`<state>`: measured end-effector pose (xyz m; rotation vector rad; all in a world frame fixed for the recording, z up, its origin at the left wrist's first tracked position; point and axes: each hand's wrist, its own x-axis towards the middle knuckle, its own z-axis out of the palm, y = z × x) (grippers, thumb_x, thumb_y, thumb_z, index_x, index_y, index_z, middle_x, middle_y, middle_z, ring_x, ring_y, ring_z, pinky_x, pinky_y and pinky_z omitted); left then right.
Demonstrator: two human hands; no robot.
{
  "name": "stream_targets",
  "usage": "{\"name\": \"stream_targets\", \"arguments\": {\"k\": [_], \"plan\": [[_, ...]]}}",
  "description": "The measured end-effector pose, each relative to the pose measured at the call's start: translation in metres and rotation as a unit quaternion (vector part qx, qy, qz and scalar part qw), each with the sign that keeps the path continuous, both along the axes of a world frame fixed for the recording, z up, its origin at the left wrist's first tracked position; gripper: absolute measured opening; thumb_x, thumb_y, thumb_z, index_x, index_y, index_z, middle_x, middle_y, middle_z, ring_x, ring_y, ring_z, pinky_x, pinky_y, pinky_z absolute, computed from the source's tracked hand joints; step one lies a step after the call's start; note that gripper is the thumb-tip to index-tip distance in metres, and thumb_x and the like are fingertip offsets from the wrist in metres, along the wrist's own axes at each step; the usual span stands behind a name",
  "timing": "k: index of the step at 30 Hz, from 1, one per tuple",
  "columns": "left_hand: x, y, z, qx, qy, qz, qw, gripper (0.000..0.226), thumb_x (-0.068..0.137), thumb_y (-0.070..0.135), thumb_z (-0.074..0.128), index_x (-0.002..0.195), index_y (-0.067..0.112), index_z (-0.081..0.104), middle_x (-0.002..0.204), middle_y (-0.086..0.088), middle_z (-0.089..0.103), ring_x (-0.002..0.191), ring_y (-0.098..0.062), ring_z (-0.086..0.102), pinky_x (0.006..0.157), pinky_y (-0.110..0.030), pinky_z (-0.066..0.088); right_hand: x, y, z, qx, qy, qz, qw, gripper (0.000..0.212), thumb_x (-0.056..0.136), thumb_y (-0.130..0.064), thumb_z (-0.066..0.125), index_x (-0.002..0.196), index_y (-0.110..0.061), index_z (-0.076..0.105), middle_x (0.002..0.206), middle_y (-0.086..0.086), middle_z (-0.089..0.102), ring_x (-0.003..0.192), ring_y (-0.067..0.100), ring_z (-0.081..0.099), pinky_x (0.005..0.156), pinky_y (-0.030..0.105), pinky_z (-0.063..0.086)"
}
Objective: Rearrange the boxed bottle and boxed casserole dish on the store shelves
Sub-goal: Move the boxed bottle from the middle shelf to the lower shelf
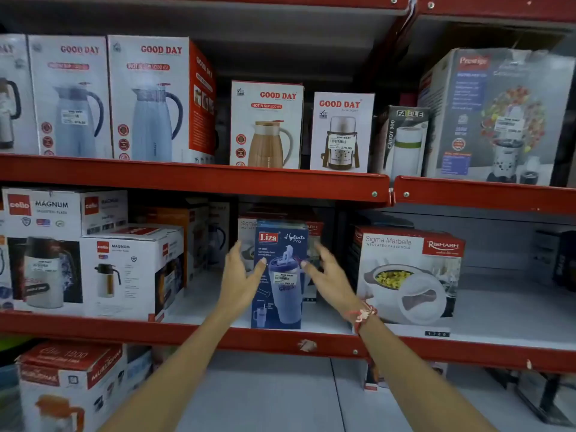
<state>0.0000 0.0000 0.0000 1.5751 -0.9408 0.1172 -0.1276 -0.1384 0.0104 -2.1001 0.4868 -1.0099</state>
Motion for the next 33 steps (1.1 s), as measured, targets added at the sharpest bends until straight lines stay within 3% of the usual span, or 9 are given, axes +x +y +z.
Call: {"name": "stream_targets", "arguments": {"k": [3, 8, 11, 16, 20, 24, 28, 31, 33], "plan": [[0.002, -0.009, -0.009, 0.057, 0.098, -0.049, 0.992, 0.061, 0.095, 0.048, 0.043, 0.148, 0.024, 0.025, 0.154, -0.008, 0.034, 0.134, -0.024, 0.043, 0.109, -0.038, 0.036, 0.015, 0.001, -0.021, 0.089, 0.072, 0.061, 0.992, 0.062, 0.093, -0.039, 0.056, 0.148, -0.032, 0.028, 0.155, -0.002, 0.035, 0.141, 0.02, 0.034, 0.114, 0.04, 0.03], [0.002, -0.011, -0.015, 0.065, 0.182, -0.14, 0.971, 0.078, 0.08, 0.076, 0.026, 0.148, 0.037, 0.025, 0.153, -0.001, 0.04, 0.139, -0.024, 0.039, 0.115, -0.052, 0.032, 0.028, 0.002, -0.038, 0.182, 0.033, 0.067, 0.98, 0.058, 0.093, -0.038, 0.056, 0.145, -0.043, 0.029, 0.148, -0.007, 0.045, 0.135, 0.017, 0.042, 0.11, 0.04, 0.035], [0.003, -0.008, -0.018, 0.049, 0.186, -0.159, 0.968, 0.07, 0.079, 0.077, 0.027, 0.139, 0.043, 0.039, 0.14, 0.0, 0.055, 0.128, -0.02, 0.051, 0.107, -0.044, 0.041, 0.024, 0.003, -0.036, 0.19, 0.007, 0.081, 0.979, 0.058, 0.094, -0.036, 0.055, 0.144, -0.049, 0.028, 0.14, -0.015, 0.049, 0.129, 0.011, 0.045, 0.105, 0.035, 0.036], [-0.01, 0.007, -0.011, 0.032, 0.172, -0.163, 0.971, 0.051, 0.077, 0.075, 0.035, 0.117, 0.049, 0.053, 0.108, 0.014, 0.071, 0.095, 0.001, 0.069, 0.071, -0.017, 0.052, 0.0, 0.014, -0.024, 0.171, -0.038, 0.103, 0.979, 0.06, 0.095, -0.034, 0.055, 0.145, -0.05, 0.025, 0.134, -0.024, 0.049, 0.13, 0.004, 0.043, 0.108, 0.032, 0.034], [-0.034, 0.023, -0.004, 0.003, 0.164, -0.175, 0.971, 0.036, 0.078, 0.071, 0.04, 0.107, 0.057, 0.055, 0.095, 0.025, 0.073, 0.095, 0.004, 0.069, 0.068, -0.014, 0.053, -0.03, 0.029, -0.014, 0.165, -0.061, 0.114, 0.978, 0.056, 0.095, -0.033, 0.056, 0.131, -0.067, 0.029, 0.132, -0.032, 0.049, 0.127, 0.002, 0.045, 0.111, 0.039, 0.035], [-0.061, 0.036, -0.01, -0.013, 0.101, -0.172, 0.98, 0.06, 0.082, 0.06, 0.049, 0.139, 0.052, 0.034, 0.094, 0.041, 0.067, 0.092, 0.018, 0.064, 0.077, -0.019, 0.056, -0.07, 0.042, -0.016, 0.169, -0.076, 0.117, 0.976, 0.06, 0.094, -0.034, 0.058, 0.143, -0.051, 0.029, 0.144, -0.018, 0.048, 0.132, 0.011, 0.046, 0.109, 0.049, 0.041], [-0.092, 0.044, -0.034, -0.049, 0.097, -0.207, 0.972, 0.056, 0.089, 0.026, 0.062, 0.134, 0.053, 0.043, 0.121, 0.03, 0.063, 0.113, 0.007, 0.061, 0.071, -0.017, 0.057, -0.119, 0.053, -0.03, 0.171, -0.091, 0.106, 0.975, 0.048, 0.093, -0.033, 0.059, 0.128, -0.059, 0.04, 0.138, -0.022, 0.053, 0.122, 0.003, 0.055, 0.092, 0.041, 0.054], [-0.118, 0.048, -0.048, -0.07, 0.096, -0.207, 0.971, 0.062, 0.087, 0.012, 0.066, 0.119, 0.063, 0.051, 0.117, 0.034, 0.065, 0.113, 0.006, 0.061, 0.077, -0.022, 0.059, -0.153, 0.059, -0.042, 0.193, -0.101, 0.092, 0.972, 0.048, 0.094, -0.026, 0.058, 0.131, -0.047, 0.037, 0.136, -0.016, 0.054, 0.104, -0.004, 0.064, 0.069, 0.028, 0.06], [-0.133, 0.049, -0.054, -0.067, 0.091, -0.206, 0.972, 0.062, 0.086, 0.009, 0.066, 0.118, 0.061, 0.053, 0.116, 0.036, 0.064, 0.112, 0.006, 0.062, 0.082, -0.026, 0.059, -0.171, 0.062, -0.048, 0.206, -0.113, 0.091, 0.968, 0.048, 0.095, -0.021, 0.057, 0.133, -0.04, 0.035, 0.135, -0.012, 0.056, 0.104, 0.001, 0.066, 0.071, 0.031, 0.062]]}}
